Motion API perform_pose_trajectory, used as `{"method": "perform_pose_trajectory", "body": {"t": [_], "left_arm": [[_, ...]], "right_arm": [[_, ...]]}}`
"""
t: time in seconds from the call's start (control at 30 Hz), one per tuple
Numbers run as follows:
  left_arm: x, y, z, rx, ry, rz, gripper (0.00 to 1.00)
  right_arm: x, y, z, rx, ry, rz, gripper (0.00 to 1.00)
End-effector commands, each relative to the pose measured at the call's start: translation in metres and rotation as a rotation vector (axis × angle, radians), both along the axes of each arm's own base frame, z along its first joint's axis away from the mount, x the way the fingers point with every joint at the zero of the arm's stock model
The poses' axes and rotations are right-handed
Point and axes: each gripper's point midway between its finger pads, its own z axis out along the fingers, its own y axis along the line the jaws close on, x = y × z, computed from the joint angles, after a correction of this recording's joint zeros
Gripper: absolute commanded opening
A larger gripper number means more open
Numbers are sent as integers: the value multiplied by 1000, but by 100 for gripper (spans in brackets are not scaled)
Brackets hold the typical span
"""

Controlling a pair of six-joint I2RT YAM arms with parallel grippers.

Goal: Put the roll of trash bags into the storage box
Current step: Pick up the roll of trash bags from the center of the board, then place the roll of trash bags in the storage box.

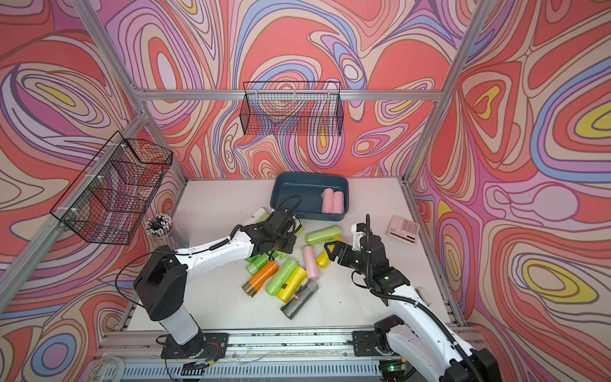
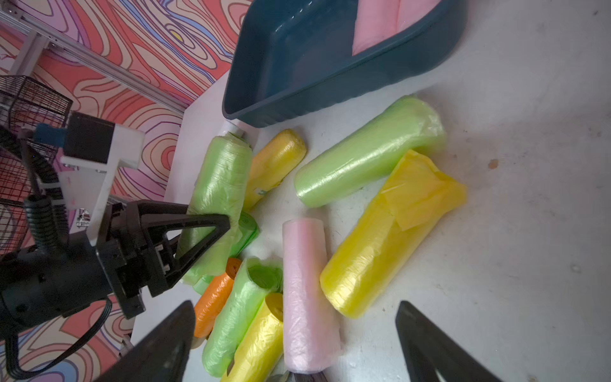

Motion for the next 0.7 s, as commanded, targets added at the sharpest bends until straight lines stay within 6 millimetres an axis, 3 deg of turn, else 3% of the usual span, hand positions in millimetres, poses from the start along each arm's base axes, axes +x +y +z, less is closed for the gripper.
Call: {"method": "perform_pose_trajectory", "body": {"t": [0.0,0.67], "left_arm": [[4,-10,36,-77,-50,2,30],[44,-63,97,-238,-159,-38,30]], "right_arm": [[3,2,2,35,-10,-7,97],[10,4,24,112,-85,-31,96]]}}
